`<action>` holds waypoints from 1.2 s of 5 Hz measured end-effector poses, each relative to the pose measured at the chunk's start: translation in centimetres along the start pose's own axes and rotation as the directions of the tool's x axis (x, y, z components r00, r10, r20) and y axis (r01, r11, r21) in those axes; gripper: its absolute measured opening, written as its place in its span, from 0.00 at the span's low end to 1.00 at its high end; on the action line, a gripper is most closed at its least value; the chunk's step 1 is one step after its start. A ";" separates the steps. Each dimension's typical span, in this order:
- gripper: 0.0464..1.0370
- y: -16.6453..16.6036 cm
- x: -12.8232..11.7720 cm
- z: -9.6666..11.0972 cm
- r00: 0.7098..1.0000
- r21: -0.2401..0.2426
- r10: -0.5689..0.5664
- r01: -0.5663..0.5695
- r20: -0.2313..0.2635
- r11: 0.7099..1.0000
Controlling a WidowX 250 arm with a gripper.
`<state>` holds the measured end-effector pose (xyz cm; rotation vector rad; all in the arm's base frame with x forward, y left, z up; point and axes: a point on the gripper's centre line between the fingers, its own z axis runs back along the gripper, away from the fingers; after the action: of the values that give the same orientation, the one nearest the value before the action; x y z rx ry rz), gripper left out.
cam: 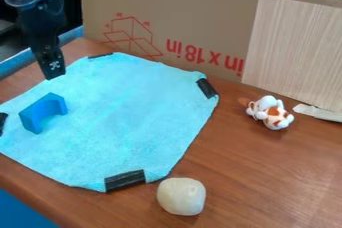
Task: Fold the cloth from the top right to the bottom left
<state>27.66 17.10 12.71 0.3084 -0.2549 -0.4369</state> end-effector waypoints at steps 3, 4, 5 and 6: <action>0.96 -4.1 5.3 0.2 0.945 -0.086 0.326 -0.322 0.036 0.943; 0.96 -5.0 9.0 0.2 0.894 -0.115 0.444 -0.435 0.068 0.893; 0.96 -5.8 12.4 -1.8 0.824 -0.119 0.559 -0.549 0.087 0.827; 0.96 -5.6 14.8 -4.0 0.710 -0.141 0.700 -0.687 0.078 0.713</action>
<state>39.76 6.61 9.66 0.0625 -0.4504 0.2921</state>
